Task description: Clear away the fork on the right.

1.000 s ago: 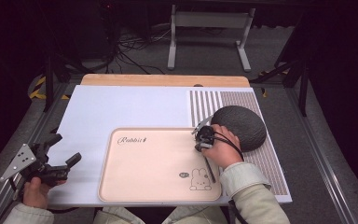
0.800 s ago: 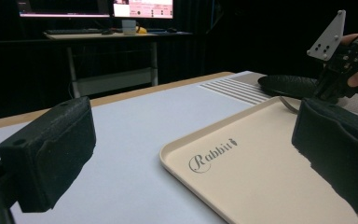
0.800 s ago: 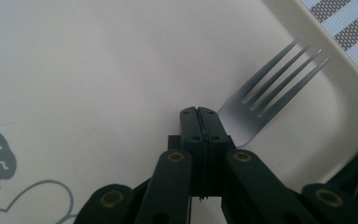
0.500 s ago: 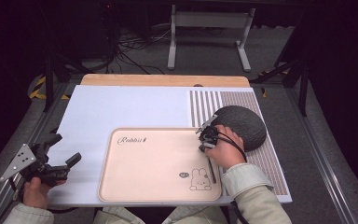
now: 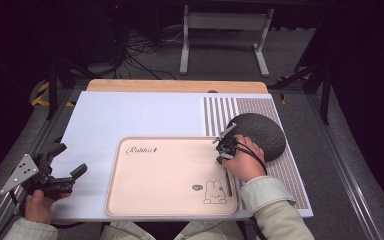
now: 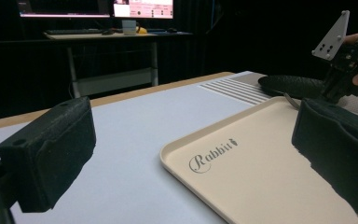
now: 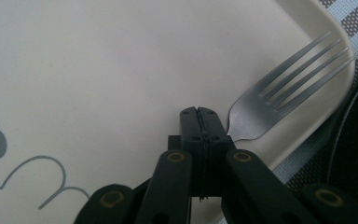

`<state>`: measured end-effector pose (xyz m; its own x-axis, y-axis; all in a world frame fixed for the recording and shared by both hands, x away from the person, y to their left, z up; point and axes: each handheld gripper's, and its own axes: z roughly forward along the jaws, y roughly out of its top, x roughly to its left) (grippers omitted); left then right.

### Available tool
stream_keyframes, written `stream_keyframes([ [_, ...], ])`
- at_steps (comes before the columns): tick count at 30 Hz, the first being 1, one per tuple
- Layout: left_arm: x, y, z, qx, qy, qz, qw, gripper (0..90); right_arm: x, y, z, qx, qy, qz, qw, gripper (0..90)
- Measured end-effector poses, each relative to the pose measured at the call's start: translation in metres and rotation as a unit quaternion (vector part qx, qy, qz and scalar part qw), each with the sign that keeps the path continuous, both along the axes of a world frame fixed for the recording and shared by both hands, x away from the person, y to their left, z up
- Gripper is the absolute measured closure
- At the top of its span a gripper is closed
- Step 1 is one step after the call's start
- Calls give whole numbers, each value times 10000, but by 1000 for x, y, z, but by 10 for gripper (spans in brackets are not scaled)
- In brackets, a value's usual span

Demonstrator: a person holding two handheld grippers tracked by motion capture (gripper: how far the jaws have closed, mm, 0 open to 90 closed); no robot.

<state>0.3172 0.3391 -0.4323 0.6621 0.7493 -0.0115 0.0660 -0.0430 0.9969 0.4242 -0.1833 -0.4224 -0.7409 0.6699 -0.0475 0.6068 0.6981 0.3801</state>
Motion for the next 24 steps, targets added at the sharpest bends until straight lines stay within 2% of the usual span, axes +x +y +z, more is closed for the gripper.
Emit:
stream_keyframes([
  [3,0,0,0,1,-4,1,10000,3,0,0,0,12,-25,36,10000,900],
  [5,0,0,0,1,6,1,10000,4,-1,-1,3,149,-161,86,9997,900],
  [10,0,0,0,13,0,-3,10000,4,-5,-6,21,463,-681,197,9964,696],
  [11,0,0,0,8,-2,1,10000,4,-6,-7,24,503,-758,232,9956,652],
  [12,0,0,0,8,-2,1,10000,4,-6,-7,24,503,-758,232,9956,652],
  [13,0,0,0,0,1,2,10000,4,-7,-9,28,591,-849,262,9943,588],
  [14,0,0,0,-1,-3,0,10000,4,-10,-12,34,752,-1085,291,9908,471],
  [16,0,0,0,16,8,-9,10000,3,-15,-19,43,1019,-1407,210,9846,338],
  [17,0,0,0,16,8,-9,10000,3,-17,-22,45,1119,-1493,177,9823,326],
  [18,0,0,0,38,24,-9,10000,3,-17,-22,45,1119,-1493,177,9823,326],
  [21,0,0,0,28,28,-1,10000,3,-26,-34,53,1497,-1791,115,9723,248],
  [23,-1,-1,0,21,6,3,10000,4,-32,-41,58,1642,-2001,136,9658,208],
  [24,-1,-1,0,13,4,3,10000,3,-35,-45,59,1752,-2115,109,9615,186],
])
